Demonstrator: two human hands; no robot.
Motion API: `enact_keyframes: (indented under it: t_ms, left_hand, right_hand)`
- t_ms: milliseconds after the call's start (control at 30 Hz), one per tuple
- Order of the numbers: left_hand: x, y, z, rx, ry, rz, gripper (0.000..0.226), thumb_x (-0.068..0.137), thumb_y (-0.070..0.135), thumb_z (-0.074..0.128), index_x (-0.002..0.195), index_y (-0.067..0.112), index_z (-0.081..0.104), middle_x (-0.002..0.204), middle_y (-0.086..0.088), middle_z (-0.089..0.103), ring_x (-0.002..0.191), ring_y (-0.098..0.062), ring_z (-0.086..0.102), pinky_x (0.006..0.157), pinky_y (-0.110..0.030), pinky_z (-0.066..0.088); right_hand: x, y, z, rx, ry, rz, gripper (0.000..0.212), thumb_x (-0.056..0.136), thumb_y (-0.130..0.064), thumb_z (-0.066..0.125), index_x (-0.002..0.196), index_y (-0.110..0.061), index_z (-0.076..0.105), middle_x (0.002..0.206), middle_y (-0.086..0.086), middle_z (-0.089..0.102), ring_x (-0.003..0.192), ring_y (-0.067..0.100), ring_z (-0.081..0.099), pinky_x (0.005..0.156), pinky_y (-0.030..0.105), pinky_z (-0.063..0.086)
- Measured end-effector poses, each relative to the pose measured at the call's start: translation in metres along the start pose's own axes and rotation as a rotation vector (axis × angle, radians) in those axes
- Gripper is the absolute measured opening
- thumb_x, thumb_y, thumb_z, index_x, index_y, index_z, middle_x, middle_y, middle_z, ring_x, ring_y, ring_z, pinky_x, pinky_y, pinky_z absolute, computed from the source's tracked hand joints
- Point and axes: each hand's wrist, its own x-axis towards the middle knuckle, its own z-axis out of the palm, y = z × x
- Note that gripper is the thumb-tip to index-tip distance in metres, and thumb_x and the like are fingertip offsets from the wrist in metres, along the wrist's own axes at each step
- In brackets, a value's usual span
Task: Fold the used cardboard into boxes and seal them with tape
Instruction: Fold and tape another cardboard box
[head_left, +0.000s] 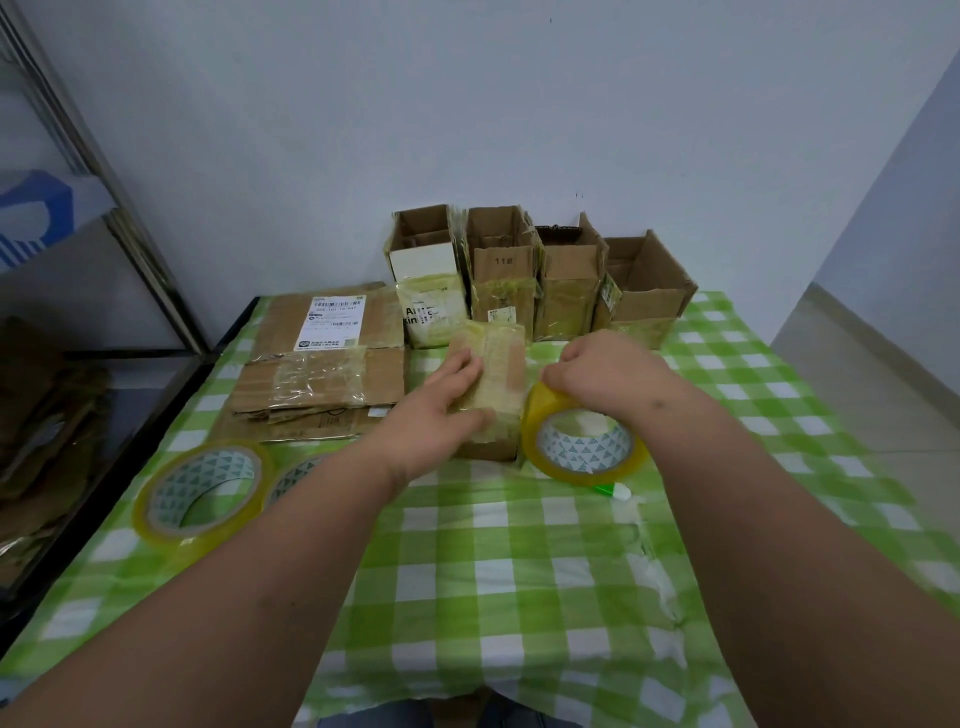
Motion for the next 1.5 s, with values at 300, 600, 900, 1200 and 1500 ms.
enact_keyframes:
  t_ms: [300, 600, 900, 1200, 1500]
  left_hand:
    - [-0.009, -0.006, 0.008, -0.212, 0.179, -0.087, 0.059, 0.101, 0.029, 0.052, 0.153, 0.035, 0.026, 0.144, 0.012, 0.044, 0.116, -0.003, 0.053, 0.097, -0.023, 0.038]
    - [-0.007, -0.004, 0.002, 0.359, 0.305, -0.007, 0.054, 0.097, 0.038, 0.057, 0.146, 0.021, 0.045, 0.112, 0.004, 0.036, 0.1, -0.011, 0.045, 0.089, -0.022, 0.036]
    - [-0.004, 0.0, -0.005, 0.278, 0.246, -0.11, 0.052, 0.099, 0.008, 0.046, 0.147, 0.029, 0.044, 0.115, -0.003, 0.053, 0.103, -0.021, 0.056, 0.083, -0.029, 0.044]
    - [-0.005, -0.016, -0.012, -0.162, 0.261, -0.175, 0.046, 0.093, 0.005, 0.059, 0.134, 0.027, 0.059, 0.062, 0.011, 0.069, 0.093, -0.021, 0.071, 0.1, -0.037, 0.049]
    - [0.005, -0.011, -0.01, 0.26, 0.345, -0.053, 0.04, 0.092, 0.018, 0.067, 0.132, 0.022, 0.061, 0.12, 0.006, 0.052, 0.106, -0.012, 0.055, 0.093, -0.024, 0.04]
  right_hand:
    - [-0.009, -0.007, 0.006, -0.104, 0.039, -0.214, 0.012, 0.095, -0.025, 0.044, 0.089, -0.032, 0.052, 0.098, -0.008, 0.052, 0.088, 0.019, 0.053, 0.095, 0.044, 0.035]
    - [-0.023, -0.012, 0.017, -0.444, 0.096, -0.281, 0.04, 0.08, -0.071, 0.056, 0.096, -0.037, 0.042, 0.113, -0.002, 0.054, 0.113, 0.027, 0.051, 0.102, 0.047, 0.034]
    - [-0.022, -0.021, 0.027, -0.466, 0.119, -0.235, 0.042, 0.09, -0.054, 0.054, 0.125, -0.031, 0.048, 0.123, 0.004, 0.053, 0.117, 0.033, 0.049, 0.096, 0.049, 0.041]
    - [-0.019, -0.023, 0.013, -0.378, -0.051, -0.241, 0.019, 0.082, -0.048, 0.052, 0.084, -0.029, 0.048, 0.091, -0.004, 0.053, 0.095, 0.025, 0.052, 0.089, 0.045, 0.044]
    - [-0.013, -0.02, 0.024, -0.448, 0.061, -0.251, 0.012, 0.089, -0.045, 0.053, 0.094, -0.034, 0.05, 0.097, -0.004, 0.051, 0.095, 0.024, 0.046, 0.081, 0.04, 0.039]
